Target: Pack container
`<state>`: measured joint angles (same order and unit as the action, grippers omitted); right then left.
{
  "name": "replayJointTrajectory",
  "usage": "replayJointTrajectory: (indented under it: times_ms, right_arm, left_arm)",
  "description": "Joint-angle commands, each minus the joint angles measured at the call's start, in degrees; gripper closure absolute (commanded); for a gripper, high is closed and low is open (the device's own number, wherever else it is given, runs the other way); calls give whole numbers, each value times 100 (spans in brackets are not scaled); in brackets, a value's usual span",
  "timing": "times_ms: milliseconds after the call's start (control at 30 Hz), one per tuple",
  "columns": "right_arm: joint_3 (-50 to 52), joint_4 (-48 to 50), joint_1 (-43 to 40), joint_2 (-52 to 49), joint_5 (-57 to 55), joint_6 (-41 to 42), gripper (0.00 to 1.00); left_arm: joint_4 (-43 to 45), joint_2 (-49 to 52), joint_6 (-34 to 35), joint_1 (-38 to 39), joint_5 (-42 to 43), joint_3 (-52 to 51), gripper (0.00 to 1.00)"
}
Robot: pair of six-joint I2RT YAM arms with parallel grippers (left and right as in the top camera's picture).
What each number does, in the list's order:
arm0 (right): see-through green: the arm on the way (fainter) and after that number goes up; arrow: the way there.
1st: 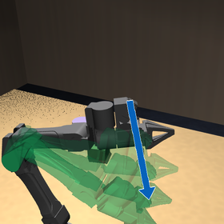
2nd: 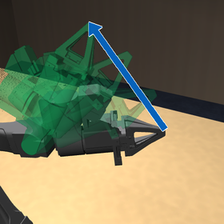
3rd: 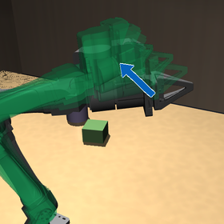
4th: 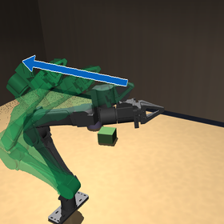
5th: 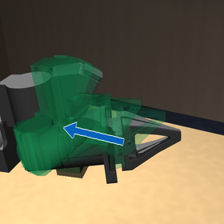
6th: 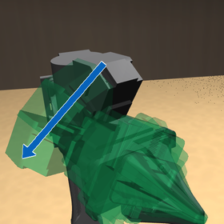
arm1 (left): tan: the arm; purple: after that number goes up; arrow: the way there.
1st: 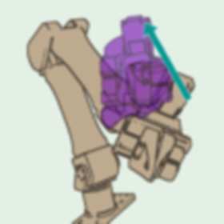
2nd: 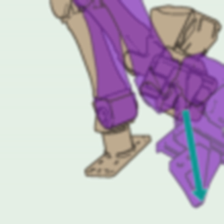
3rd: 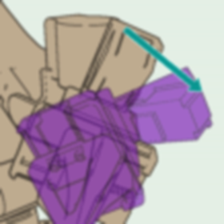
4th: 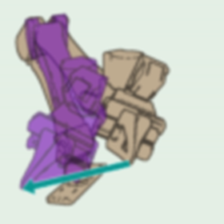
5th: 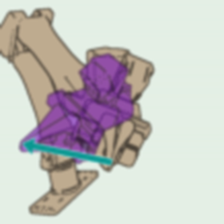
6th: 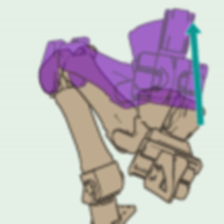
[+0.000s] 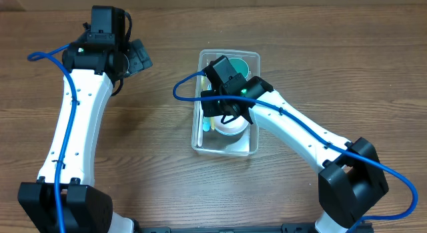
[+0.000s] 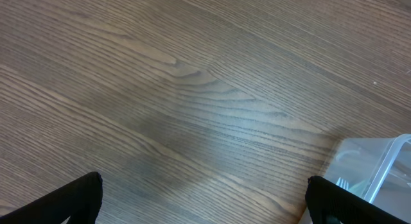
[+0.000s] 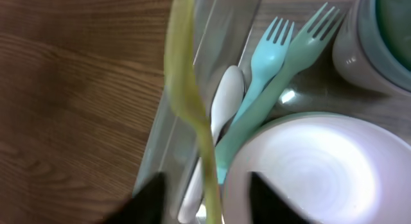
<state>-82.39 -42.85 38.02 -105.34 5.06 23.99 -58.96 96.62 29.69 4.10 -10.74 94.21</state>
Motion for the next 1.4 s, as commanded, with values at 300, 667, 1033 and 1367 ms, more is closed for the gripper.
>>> replayJointTrajectory:
  times_ms: [300,667,1033,1367]
  right_arm:
    - [-861,-1014,-811,1576,-291,-175,0]
    - [-994,-1735,-3429,3403,-308,-188,0]
    - [-988,-1738,-3436,3268,-308,-186,0]
    - [-984,-1773,-3436,3442,-400,-188,0]
  left_arm:
    - [7,-42,57,4,-15,61,0]
    - [4,-42,57,4,-15,61,0]
    - [7,-42,57,4,-15,61,0]
    - [9,-42,57,4,-15,61,0]
